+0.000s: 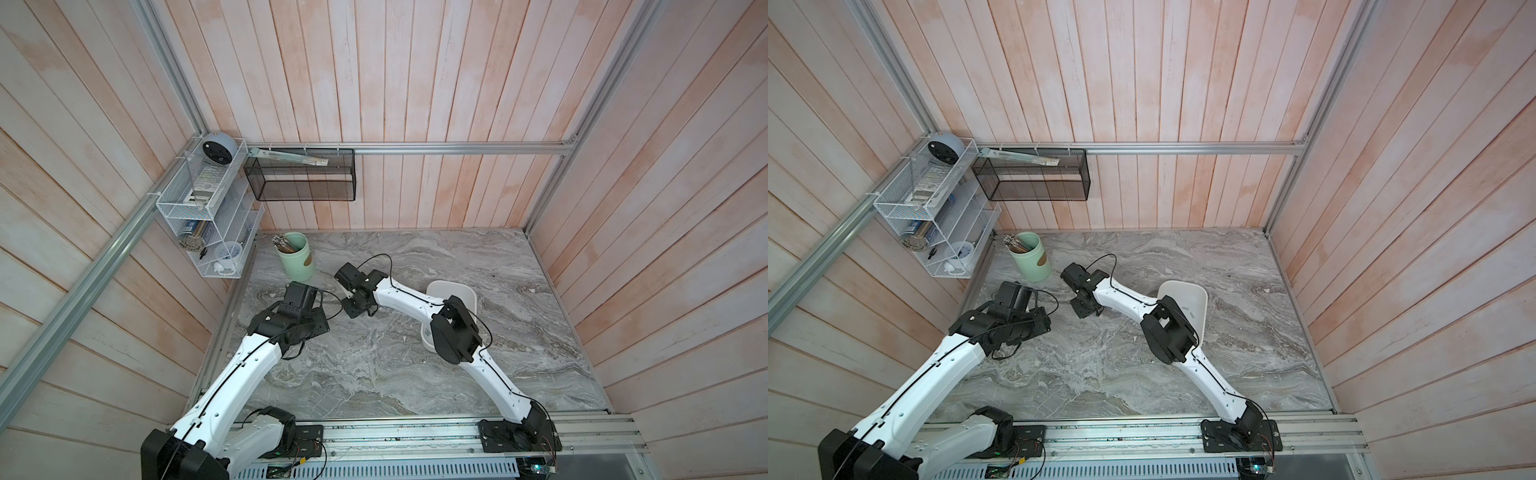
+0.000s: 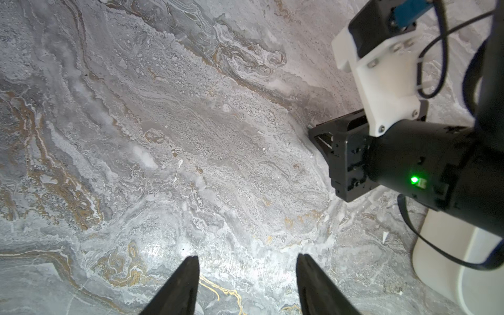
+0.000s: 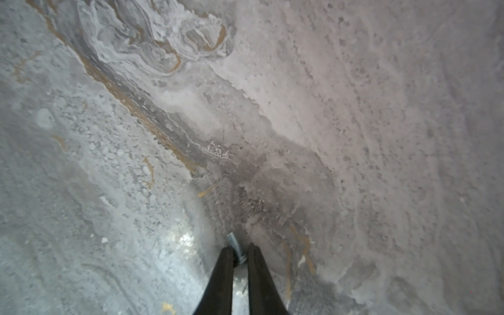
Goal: Put the screws on the desktop into the storage box
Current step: Pick up the screw from the center of the board, then place the screw in the storage box.
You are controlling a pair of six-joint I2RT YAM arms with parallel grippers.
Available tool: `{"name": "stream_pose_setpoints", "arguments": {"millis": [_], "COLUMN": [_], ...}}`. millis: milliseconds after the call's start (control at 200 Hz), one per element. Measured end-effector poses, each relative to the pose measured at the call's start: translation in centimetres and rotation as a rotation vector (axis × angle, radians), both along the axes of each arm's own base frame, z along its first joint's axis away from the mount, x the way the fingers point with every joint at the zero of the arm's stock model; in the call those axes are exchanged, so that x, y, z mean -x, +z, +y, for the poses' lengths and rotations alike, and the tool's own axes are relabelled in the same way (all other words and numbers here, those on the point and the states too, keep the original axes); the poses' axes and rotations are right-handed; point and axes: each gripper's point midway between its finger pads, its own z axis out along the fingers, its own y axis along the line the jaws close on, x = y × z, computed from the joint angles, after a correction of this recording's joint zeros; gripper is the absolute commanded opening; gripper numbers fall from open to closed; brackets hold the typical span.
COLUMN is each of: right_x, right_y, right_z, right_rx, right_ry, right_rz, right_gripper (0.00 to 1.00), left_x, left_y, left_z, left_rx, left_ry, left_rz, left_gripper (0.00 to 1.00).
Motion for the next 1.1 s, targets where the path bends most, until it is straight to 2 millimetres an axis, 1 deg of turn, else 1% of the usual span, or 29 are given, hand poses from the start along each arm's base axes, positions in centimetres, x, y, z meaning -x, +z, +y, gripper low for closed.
{"name": "stream_pose_setpoints", "arguments": {"millis": [405, 500, 645, 930, 1040, 1100], "right_x": [0.4, 1.0, 1.9, 1.5, 1.8, 2.2], "right_y": [0.3, 0.5, 0.8, 3.6, 4.7, 5.4], "right_z": [-0.6, -1.3, -2.7, -5.1, -6.0, -6.8], "right_rx": [0.028, 0.021, 0.008, -0.054, -0.080, -0.091], "right_ry": [0.036, 0.039, 0.038, 0.004, -0.009, -0.020], "right_rz": [-0.003, 0.005, 0.028, -0.003, -0.013, -0.019], "right_gripper": [0.08, 0.07, 0.07, 0.06, 0.06, 0.06], "left_x": [0.0, 0.0, 0.0, 0.0, 0.0, 0.0], "left_y": [0.0, 0.0, 0.0, 0.0, 0.0, 0.0], "left_z": [0.0, 0.0, 0.0, 0.1, 0.1, 0.1], "left_rx": [-0.003, -0.004, -0.005, -0.013, -0.015, -0.015], "left_ry": [0.001, 0.001, 0.000, 0.002, 0.003, 0.003], "left_rz": [-0.001, -0.001, -0.002, -0.005, -0.005, -0.005], "left_gripper": [0.62, 0.62, 0.62, 0.62, 0.62, 0.62]}}
